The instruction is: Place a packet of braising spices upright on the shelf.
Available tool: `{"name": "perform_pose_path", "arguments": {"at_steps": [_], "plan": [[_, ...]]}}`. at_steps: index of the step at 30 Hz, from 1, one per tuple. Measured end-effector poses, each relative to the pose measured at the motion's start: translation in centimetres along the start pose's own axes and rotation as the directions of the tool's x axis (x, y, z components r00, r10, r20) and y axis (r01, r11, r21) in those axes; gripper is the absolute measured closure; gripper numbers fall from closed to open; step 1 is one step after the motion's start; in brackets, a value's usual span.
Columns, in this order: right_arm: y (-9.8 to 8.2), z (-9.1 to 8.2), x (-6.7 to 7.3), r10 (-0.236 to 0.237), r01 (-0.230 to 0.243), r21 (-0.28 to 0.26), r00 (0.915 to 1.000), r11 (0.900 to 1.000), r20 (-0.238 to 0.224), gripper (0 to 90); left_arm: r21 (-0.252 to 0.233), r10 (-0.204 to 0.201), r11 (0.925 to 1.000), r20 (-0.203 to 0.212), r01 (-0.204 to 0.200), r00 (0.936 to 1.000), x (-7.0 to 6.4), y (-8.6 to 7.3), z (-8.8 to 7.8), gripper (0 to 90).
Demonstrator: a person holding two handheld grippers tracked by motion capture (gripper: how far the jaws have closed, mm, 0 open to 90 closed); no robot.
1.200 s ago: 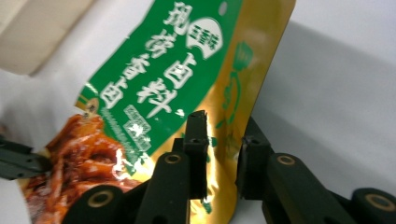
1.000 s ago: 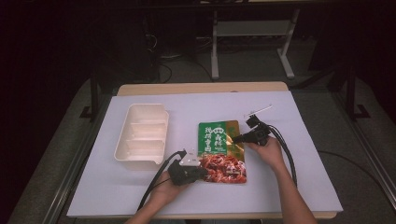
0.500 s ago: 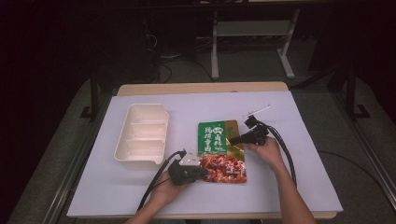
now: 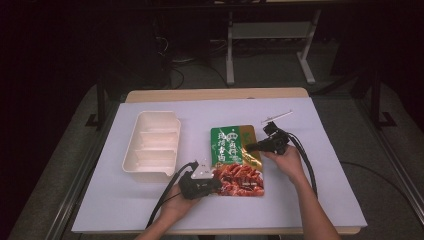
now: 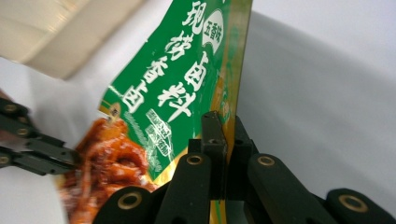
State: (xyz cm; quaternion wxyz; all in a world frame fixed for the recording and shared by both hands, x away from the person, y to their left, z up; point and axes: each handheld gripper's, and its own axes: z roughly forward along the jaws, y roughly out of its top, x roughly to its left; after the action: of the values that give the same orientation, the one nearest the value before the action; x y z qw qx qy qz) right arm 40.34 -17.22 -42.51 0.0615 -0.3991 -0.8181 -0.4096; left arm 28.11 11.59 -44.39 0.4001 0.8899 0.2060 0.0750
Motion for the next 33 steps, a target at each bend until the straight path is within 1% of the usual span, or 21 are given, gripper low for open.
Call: {"name": "perform_pose_path", "arguments": {"at_steps": [2,3,5,6,9,11,13,14,16,17,18,19,21,22,25,26,27,29,30,32,33], "plan": [[0.2,-0.5,0.4,-0.017,0.017,-0.008,0.9999,1.000,0.000,89.0,-0.003,-0.006,1.0000,0.013,0.006,0.9999,0.0,0.0,-0.2,81.4],[0.2,-0.7,0.5,-0.021,0.021,-0.015,0.9998,1.000,-0.001,89.0,-0.015,-0.007,0.9999,0.014,0.007,0.9999,-0.2,0.0,-0.5,80.8],[0.3,-0.9,0.7,-0.019,0.019,-0.021,0.9998,1.000,0.000,89.1,-0.020,-0.007,0.9998,0.017,0.008,0.9998,-0.3,0.0,-0.7,79.1],[0.4,-1.5,1.1,-0.024,0.024,-0.044,0.9997,0.999,-0.003,89.1,-0.025,-0.011,0.9996,0.023,0.011,0.9997,-0.4,0.0,-0.9,78.0],[0.5,-2.0,1.5,-0.036,0.035,-0.064,0.9994,0.997,-0.001,89.1,-0.038,-0.007,0.9993,0.023,0.008,0.9997,-0.6,-0.1,-1.4,75.6],[0.7,-2.9,2.1,-0.047,0.047,-0.085,0.9989,0.995,-0.001,89.1,-0.048,-0.008,0.9988,0.023,0.009,0.9997,-0.8,-0.4,-1.9,73.0],[0.7,-3.1,2.2,-0.045,0.045,-0.088,0.9990,0.995,-0.001,89.1,-0.056,-0.005,0.9984,0.018,0.006,0.9998,-0.9,-0.5,-2.1,72.2],[1.0,-3.6,2.7,-0.059,0.059,-0.103,0.9982,0.993,0.002,89.2,-0.058,-0.002,0.9983,0.017,0.003,0.9998,-0.9,-0.6,-2.3,70.3],[1.1,-3.8,3.0,-0.060,0.060,-0.107,0.9982,0.992,0.002,89.2,-0.067,-0.001,0.9978,0.018,0.003,0.9998,-1.0,-0.8,-2.6,68.5],[1.5,-4.3,3.7,-0.079,0.080,-0.117,0.9968,0.990,0.009,89.1,-0.077,0.007,0.9970,0.015,-0.006,0.9999,-1.2,-1.0,-3.0,67.4],[1.5,-4.3,3.7,-0.079,0.080,-0.117,0.9968,0.990,0.009,89.1,-0.077,0.007,0.9970,0.015,-0.006,0.9999,-1.2,-1.0,-3.0,66.2],[1.9,-4.7,4.6,-0.106,0.106,-0.127,0.9943,0.986,0.012,89.2,-0.083,0.009,0.9965,0.013,-0.008,0.9999,-1.4,-1.1,-3.3,64.3],[2.0,-4.9,4.9,-0.112,0.112,-0.129,0.9937,0.985,0.013,89.2,-0.086,0.009,0.9963,0.014,-0.008,0.9999,-1.5,-1.3,-3.5,61.6],[2.4,-5.1,5.8,-0.135,0.136,-0.134,0.9907,0.982,0.018,89.2,-0.086,0.011,0.9962,0.020,-0.009,0.9998,-1.6,-1.5,-3.7,60.4],[2.8,-5.5,7.0,-0.163,0.166,-0.138,0.9861,0.976,0.030,89.2,-0.097,0.015,0.9952,0.019,-0.013,0.9997,-1.8,-1.7,-4.0,56.1],[2.8,-5.5,7.0,-0.163,0.166,-0.138,0.9861,0.976,0.030,89.2,-0.097,0.015,0.9952,0.019,-0.013,0.9997,-1.8,-1.7,-4.0,54.5],[3.1,-5.8,7.7,-0.185,0.188,-0.144,0.9821,0.972,0.035,89.3,-0.103,0.014,0.9946,0.020,-0.012,0.9997,-1.9,-1.8,-4.2,52.6],[3.2,-5.9,8.0,-0.190,0.194,-0.146,0.9810,0.970,0.036,89.3,-0.104,0.018,0.9944,0.018,-0.016,0.9997,-2.0,-2.0,-4.3,50.6],[3.4,-6.1,8.6,-0.199,0.202,-0.151,0.9793,0.968,0.035,89.3,-0.102,0.019,0.9946,0.020,-0.017,0.9996,-2.1,-2.2,-4.5,48.9],[3.5,-6.1,8.7,-0.203,0.206,-0.153,0.9786,0.967,0.034,89.3,-0.103,0.021,0.9945,0.020,-0.019,0.9996,-2.1,-2.3,-4.6,47.9],[3.7,-6.3,9.2,-0.214,0.218,-0.154,0.9758,0.964,0.042,89.4,-0.109,0.020,0.9939,0.021,-0.018,0.9996,-2.2,-2.5,-4.7,47.3]]}}
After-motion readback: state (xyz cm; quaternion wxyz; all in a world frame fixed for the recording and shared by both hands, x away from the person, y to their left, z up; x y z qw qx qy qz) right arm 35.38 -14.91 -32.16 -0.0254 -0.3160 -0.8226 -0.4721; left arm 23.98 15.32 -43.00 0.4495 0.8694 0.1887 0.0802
